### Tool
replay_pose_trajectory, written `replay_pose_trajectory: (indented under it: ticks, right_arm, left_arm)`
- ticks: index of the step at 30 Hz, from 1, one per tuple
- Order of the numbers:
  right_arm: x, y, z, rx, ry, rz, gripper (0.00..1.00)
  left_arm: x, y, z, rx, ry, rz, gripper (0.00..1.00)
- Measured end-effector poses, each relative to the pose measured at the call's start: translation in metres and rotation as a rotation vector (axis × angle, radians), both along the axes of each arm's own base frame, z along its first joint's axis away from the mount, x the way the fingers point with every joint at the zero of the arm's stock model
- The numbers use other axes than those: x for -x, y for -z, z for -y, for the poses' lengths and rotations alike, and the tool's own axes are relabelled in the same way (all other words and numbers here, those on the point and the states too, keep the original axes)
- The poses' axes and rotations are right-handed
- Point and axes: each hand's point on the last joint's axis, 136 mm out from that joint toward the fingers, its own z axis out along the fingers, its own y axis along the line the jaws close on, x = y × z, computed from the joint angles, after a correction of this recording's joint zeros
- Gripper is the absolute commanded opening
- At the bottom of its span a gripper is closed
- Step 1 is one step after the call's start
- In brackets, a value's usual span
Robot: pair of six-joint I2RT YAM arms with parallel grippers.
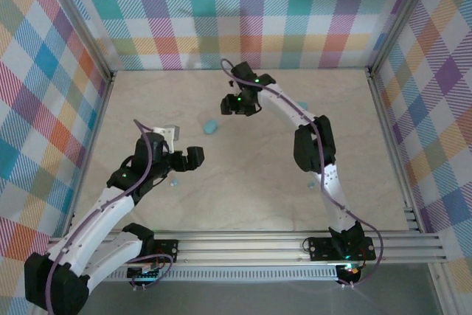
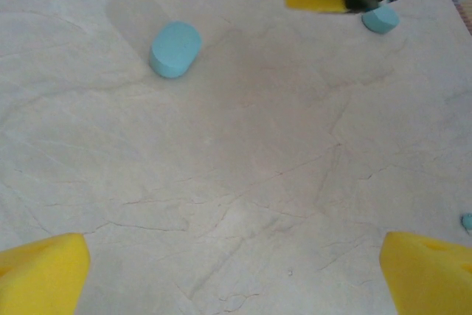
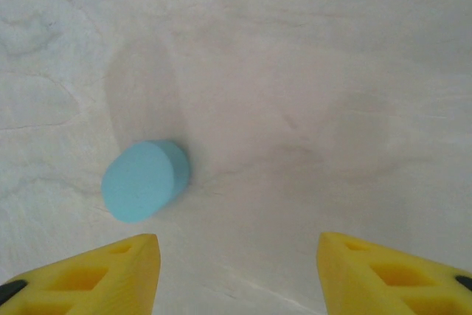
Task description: Insert the wireless bluetooth earbuds into the charging case
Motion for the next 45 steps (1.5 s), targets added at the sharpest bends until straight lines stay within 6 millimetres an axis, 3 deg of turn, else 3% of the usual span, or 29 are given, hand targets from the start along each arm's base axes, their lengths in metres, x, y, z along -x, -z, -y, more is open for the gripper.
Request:
replay_pose_trajectory:
  ticks: [4, 11, 14, 17, 25, 30, 40, 45]
  right_arm:
    - [-0.017, -0.013, 0.058, 0.067, 0.07, 0.035, 0.65]
    - [-0.053, -0.006, 0.174, 0.192, 0.243, 0.03, 0.68]
    - [-0.063, 0.002, 0.214, 0.231, 0.281, 0.011, 0.69]
    - [-0.075, 0.016, 0.236, 0.264, 0.284, -0.007, 0.71]
    - [-0.074, 0.054, 0.234, 0.322, 0.164, -0.061, 0.75]
    - [-0.077, 0.052, 0.234, 0.327, 0.137, -0.048, 0.76]
    - [-0.07, 0.078, 0.238, 0.367, 0.109, -0.102, 0.79]
    - [-0.07, 0.081, 0.239, 0.372, 0.101, -0.106, 0.77]
  left_arm:
    - [-0.01, 0.005, 0.013, 0.03, 0.026, -0.039, 1.0]
    - [-0.028, 0.027, 0.033, 0.075, 0.058, -0.129, 0.89]
    - [-0.042, 0.032, 0.043, 0.091, 0.067, -0.154, 0.88]
    - [-0.053, 0.033, 0.054, 0.101, 0.083, -0.165, 0.88]
    - [-0.071, 0.039, 0.079, 0.11, 0.121, -0.185, 0.88]
    - [-0.07, 0.043, 0.084, 0.11, 0.134, -0.2, 0.88]
    - [-0.07, 0.043, 0.084, 0.109, 0.134, -0.2, 0.88]
    - [-0.07, 0.039, 0.084, 0.112, 0.135, -0.192, 0.88]
